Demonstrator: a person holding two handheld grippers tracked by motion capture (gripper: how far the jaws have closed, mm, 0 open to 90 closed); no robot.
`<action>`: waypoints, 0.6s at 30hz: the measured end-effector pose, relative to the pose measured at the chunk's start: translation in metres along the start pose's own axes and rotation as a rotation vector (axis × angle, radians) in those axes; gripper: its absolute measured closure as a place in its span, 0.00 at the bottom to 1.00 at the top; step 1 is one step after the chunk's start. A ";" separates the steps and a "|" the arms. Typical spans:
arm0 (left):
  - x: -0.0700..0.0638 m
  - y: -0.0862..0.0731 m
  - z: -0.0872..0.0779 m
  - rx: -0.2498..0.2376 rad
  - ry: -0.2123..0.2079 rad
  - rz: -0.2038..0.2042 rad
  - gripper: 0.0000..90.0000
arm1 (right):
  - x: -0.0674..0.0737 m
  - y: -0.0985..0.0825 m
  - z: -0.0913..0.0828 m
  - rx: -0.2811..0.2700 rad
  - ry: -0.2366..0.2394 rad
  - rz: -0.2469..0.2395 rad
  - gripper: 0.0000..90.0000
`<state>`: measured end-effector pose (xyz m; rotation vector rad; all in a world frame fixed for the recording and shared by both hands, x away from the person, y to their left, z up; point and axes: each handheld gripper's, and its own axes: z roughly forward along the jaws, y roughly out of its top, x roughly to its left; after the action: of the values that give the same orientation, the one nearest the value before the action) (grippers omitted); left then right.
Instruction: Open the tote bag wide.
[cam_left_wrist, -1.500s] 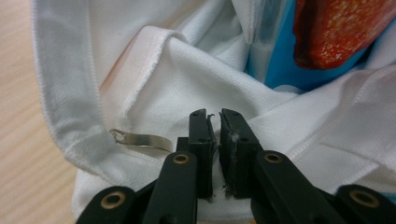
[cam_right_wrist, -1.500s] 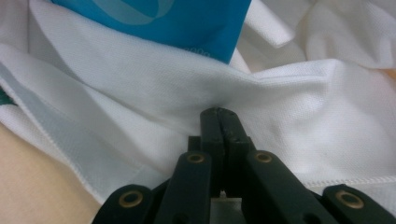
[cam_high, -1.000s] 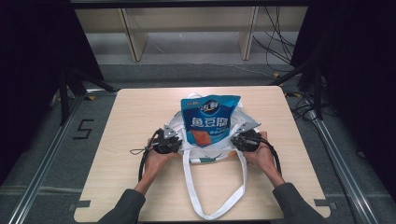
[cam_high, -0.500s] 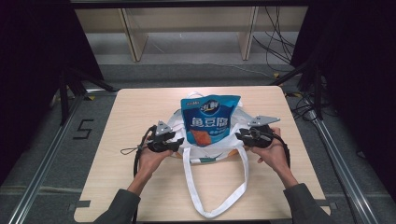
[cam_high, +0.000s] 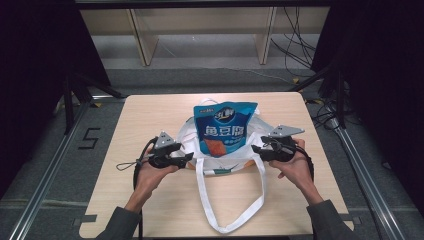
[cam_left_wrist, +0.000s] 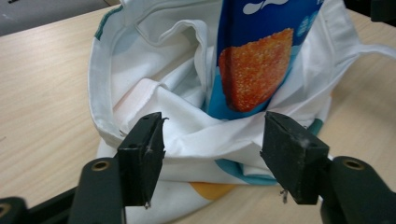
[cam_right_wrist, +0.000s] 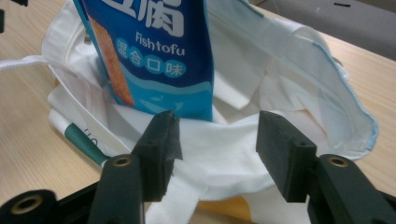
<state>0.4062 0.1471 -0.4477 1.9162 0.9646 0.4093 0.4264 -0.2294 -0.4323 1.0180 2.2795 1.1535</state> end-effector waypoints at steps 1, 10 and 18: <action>-0.001 -0.001 -0.002 -0.011 -0.016 -0.022 0.39 | 0.001 0.000 -0.002 -0.004 -0.003 -0.003 0.52; -0.018 -0.014 -0.023 -0.067 -0.069 -0.051 0.26 | 0.004 -0.006 -0.011 -0.021 0.006 -0.014 0.49; -0.034 -0.042 -0.041 -0.108 -0.082 -0.060 0.18 | 0.015 -0.014 -0.027 -0.030 0.020 -0.004 0.48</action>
<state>0.3395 0.1566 -0.4582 1.7887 0.9252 0.3388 0.3938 -0.2384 -0.4279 0.9940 2.2715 1.1981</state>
